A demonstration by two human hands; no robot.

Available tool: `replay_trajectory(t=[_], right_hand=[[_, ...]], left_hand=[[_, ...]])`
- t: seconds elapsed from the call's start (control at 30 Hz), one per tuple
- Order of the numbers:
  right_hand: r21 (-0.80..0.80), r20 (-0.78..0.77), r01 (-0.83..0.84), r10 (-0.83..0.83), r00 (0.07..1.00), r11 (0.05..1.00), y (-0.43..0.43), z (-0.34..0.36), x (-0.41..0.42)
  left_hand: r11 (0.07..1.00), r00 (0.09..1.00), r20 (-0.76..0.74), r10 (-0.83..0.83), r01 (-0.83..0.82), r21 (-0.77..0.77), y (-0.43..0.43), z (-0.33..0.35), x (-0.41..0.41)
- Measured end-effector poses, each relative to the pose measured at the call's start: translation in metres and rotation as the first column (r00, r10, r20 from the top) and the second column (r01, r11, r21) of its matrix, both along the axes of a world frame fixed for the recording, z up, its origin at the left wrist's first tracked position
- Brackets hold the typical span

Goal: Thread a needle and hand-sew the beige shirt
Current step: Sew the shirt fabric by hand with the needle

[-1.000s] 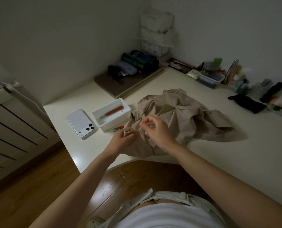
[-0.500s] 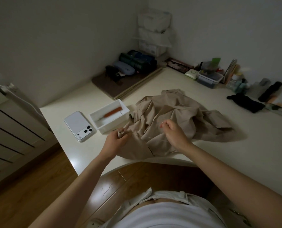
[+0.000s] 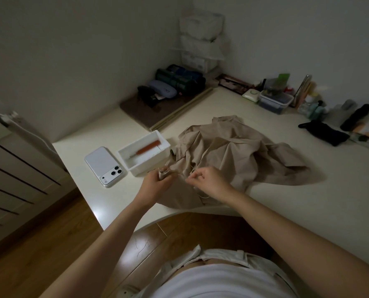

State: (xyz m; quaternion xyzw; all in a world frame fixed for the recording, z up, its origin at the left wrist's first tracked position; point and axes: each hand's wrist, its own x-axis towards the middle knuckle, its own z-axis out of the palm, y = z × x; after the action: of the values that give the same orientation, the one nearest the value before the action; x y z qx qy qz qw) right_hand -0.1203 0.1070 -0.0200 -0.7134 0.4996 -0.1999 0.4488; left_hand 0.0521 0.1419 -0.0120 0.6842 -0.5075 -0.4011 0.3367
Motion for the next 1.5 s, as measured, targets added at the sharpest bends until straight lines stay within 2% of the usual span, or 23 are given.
replay_trajectory(t=[0.13, 0.33, 0.43, 0.53, 0.6, 0.67, 0.77, 0.87, 1.0, 1.2, 1.5], right_hand=[[0.018, 0.008, 0.085, -0.085, 0.996, 0.996, -0.004, -0.007, -0.009], [0.133, -0.12, 0.194, -0.179, 0.977, 0.972, -0.009, -0.034, -0.036], [0.198, -0.245, 0.227, -0.176, 0.953, 0.954, -0.01, -0.053, -0.048], [0.178, -0.307, 0.27, -0.207, 0.929, 0.946, -0.012, -0.06, -0.056], [0.089, -0.257, 0.273, -0.243, 0.935, 0.958, -0.01, -0.051, -0.055], [0.008, -0.139, 0.243, -0.239, 0.961, 0.97, -0.007, -0.033, -0.048], [0.013, 0.072, 0.12, -0.121, 0.99, 0.993, 0.0, -0.005, -0.029], [0.006, 0.128, 0.017, -0.018, 0.992, 1.0, 0.003, 0.009, -0.012], [-0.036, 0.089, -0.005, 0.008, 0.996, 0.999, 0.003, 0.013, 0.003], [-0.055, 0.054, 0.103, -0.1, 0.994, 0.993, -0.001, 0.005, -0.006], [0.031, -0.21, 0.196, -0.186, 0.96, 0.98, -0.004, -0.035, -0.046]], left_hand=[[1.0, 0.999, -0.049, 0.019, -0.019, 0.016, 0.0, 0.005, 0.006], [0.999, 0.997, -0.063, 0.045, -0.045, 0.004, 0.001, 0.005, 0.009], [0.998, 0.995, -0.068, 0.07, -0.07, 0.002, 0.001, 0.005, 0.006], [0.996, 0.991, -0.107, 0.087, -0.087, 0.0, 0.001, 0.008, 0.002], [0.995, 0.987, -0.13, 0.095, -0.096, 0.003, 0.002, 0.01, 0.0], [0.996, 0.986, -0.14, 0.088, -0.089, 0.001, 0.003, 0.01, -0.001], [0.997, 0.987, -0.145, 0.073, -0.075, -0.009, 0.006, 0.011, -0.004], [0.997, 0.985, -0.158, 0.063, -0.068, -0.027, 0.007, 0.012, -0.008], [0.998, 0.984, -0.169, 0.055, -0.06, -0.025, 0.007, 0.014, -0.01], [0.996, 0.987, -0.142, 0.075, -0.08, -0.027, 0.008, 0.018, -0.004], [0.997, 0.984, -0.161, 0.071, -0.076, -0.027, 0.008, 0.019, -0.004]])
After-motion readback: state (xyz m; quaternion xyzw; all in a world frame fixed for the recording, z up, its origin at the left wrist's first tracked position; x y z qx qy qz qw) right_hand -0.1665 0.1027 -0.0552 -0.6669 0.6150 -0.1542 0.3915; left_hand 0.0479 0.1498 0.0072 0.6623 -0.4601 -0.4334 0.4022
